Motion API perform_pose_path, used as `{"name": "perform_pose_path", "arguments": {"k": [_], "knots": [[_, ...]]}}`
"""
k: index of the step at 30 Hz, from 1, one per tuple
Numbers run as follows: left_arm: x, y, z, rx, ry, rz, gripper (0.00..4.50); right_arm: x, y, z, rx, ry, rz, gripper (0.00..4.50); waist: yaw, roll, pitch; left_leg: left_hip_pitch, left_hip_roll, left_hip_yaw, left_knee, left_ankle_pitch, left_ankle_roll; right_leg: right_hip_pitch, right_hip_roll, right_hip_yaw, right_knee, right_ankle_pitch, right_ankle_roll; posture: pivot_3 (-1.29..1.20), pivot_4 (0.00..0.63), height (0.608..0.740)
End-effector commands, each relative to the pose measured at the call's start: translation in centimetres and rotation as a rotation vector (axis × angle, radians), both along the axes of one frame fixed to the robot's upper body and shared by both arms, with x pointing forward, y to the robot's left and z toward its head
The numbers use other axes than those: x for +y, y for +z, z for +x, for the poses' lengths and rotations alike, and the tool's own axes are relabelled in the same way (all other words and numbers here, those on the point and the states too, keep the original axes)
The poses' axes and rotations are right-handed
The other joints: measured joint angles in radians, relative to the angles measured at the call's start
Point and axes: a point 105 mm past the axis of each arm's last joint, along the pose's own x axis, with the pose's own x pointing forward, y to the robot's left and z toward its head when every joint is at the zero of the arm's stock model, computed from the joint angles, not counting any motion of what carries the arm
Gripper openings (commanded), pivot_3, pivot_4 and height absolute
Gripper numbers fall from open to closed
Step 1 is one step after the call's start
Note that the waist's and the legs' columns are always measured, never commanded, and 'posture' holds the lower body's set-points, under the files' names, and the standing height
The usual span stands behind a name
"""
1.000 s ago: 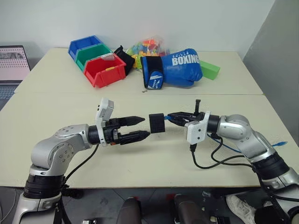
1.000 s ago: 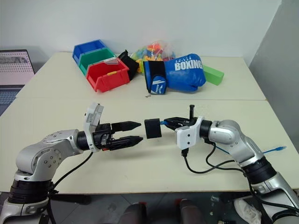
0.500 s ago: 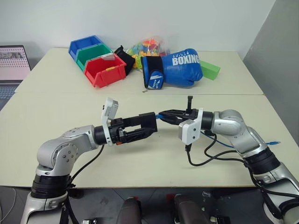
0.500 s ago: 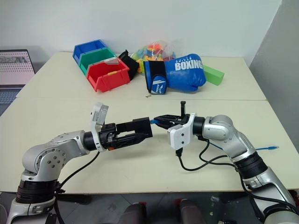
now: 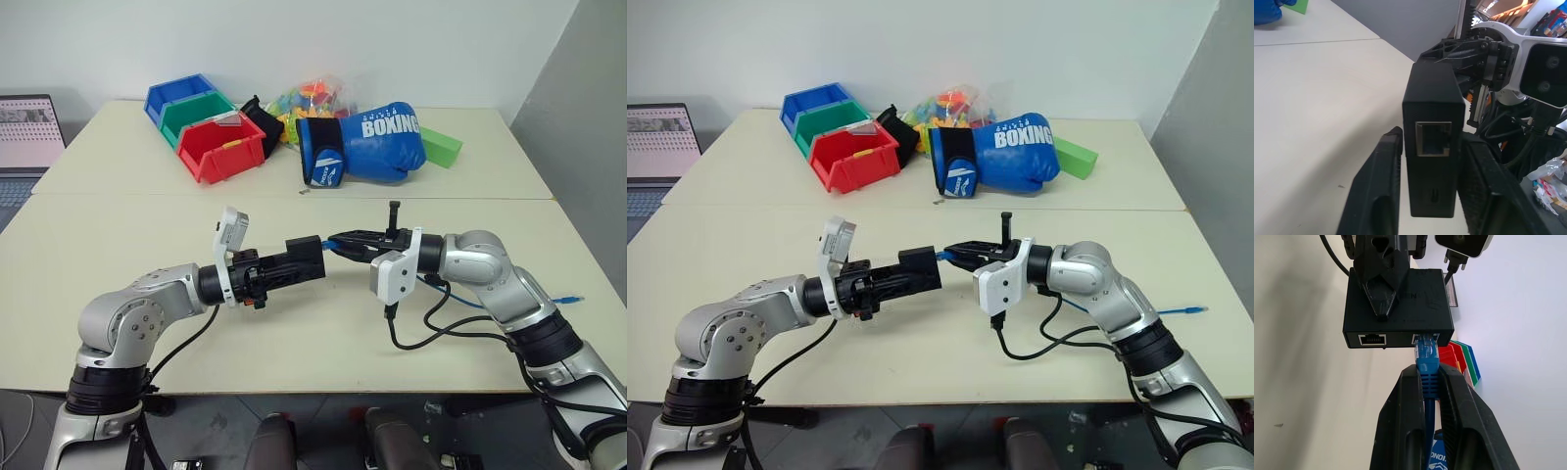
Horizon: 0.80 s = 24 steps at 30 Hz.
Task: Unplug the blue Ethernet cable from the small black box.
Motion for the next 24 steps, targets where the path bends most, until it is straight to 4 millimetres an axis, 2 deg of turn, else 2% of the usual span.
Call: {"name": "perform_pose_path", "arguments": {"k": [1,6,7,8,12,16,21,24], "knots": [[0.2,0.8,0.1,-0.031,-0.007,-0.013,0.80,0.1,0.8,-0.7,-0.055,0.014,0.002,0.13,0.000,0.000,0.000,0.000,0.000,0.000,0.000,0.000,0.000,0.000,0.000,0.000,0.000,0.000,0.000,0.00,0.150,0.740],[0.2,0.4,-0.2,-0.033,-0.020,0.002,0.80,-0.2,0.0,-1.0,-0.042,0.016,-0.043,0.13,0.000,0.000,0.000,0.000,0.000,0.000,0.000,0.000,0.000,0.000,0.000,0.000,0.000,0.000,0.000,0.00,0.150,0.740],[0.1,0.3,-0.4,-0.042,-0.034,0.015,0.80,-0.3,-0.1,-1.1,-0.031,0.016,-0.049,0.83,0.000,0.000,0.000,0.000,0.000,0.000,0.000,0.000,0.000,0.000,0.000,0.000,0.000,0.000,0.000,0.00,0.150,0.740],[0.0,0.2,-0.5,-0.048,-0.043,0.024,0.80,-0.4,-0.1,-1.2,-0.023,0.017,-0.054,0.94,0.001,0.000,0.000,0.000,0.000,0.000,0.000,0.000,0.000,0.000,0.000,0.000,0.000,0.000,0.000,0.00,0.150,0.740],[-0.2,0.0,-0.9,-0.063,-0.076,0.043,0.80,-0.8,0.2,-2.5,0.070,0.039,-0.062,1.97,0.002,0.000,0.000,0.000,0.000,0.000,0.000,0.000,0.000,0.000,0.000,0.000,0.000,0.000,0.000,0.00,0.150,0.740],[-0.2,-0.3,-1.2,-0.081,-0.107,0.070,0.80,-1.1,0.6,-3.4,0.165,0.040,-0.056,2.79,0.002,0.000,0.000,0.000,0.000,0.000,0.000,0.000,0.000,0.000,0.000,0.000,0.000,0.000,0.000,0.00,0.150,0.740],[-0.2,-0.3,-1.7,-0.123,-0.169,0.085,0.80,-1.0,2.6,-3.7,0.611,-0.016,0.181,3.93,0.003,0.000,0.000,0.000,0.000,0.000,0.000,0.000,0.000,0.000,0.000,0.000,0.000,0.000,0.000,0.00,0.150,0.740],[-0.2,0.2,-1.9,-0.147,-0.215,0.066,0.80,-1.2,2.3,-4.0,1.004,-0.012,0.289,4.00,0.004,0.000,0.000,0.000,0.000,-0.001,0.000,0.000,0.000,0.000,0.000,0.000,0.000,0.000,0.000,0.00,0.150,0.740]]}}
